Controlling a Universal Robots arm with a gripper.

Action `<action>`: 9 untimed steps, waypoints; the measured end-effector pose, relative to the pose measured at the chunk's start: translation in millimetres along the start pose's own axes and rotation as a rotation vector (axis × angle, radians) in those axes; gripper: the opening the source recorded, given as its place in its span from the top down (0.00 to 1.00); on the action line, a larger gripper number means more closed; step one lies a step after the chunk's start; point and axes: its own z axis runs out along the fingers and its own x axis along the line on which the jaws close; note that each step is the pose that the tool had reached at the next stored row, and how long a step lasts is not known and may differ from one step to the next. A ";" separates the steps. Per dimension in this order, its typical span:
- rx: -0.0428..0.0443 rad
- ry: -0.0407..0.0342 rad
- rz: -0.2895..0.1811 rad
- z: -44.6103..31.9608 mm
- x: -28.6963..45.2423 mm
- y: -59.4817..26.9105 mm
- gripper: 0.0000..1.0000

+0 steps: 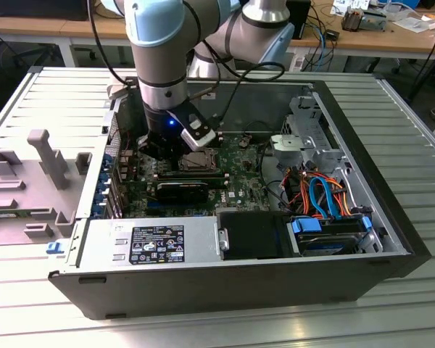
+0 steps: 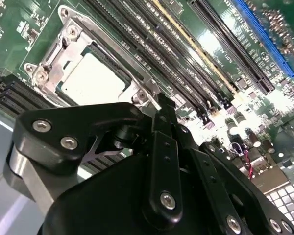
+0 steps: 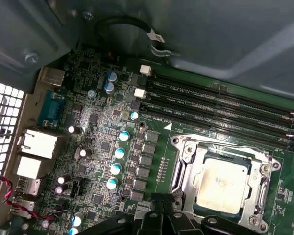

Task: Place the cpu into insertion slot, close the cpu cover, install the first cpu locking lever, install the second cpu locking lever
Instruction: 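Install the second cpu locking lever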

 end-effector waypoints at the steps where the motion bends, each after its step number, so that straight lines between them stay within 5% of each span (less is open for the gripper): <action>1: 0.0000 0.0001 0.000 -2.0 -0.1 0.0 0.89; 3: 0.0000 0.0002 -0.001 -18.7 -1.3 1.1 0.89; 9: 0.0000 0.0001 0.000 -48.7 -3.1 2.7 0.89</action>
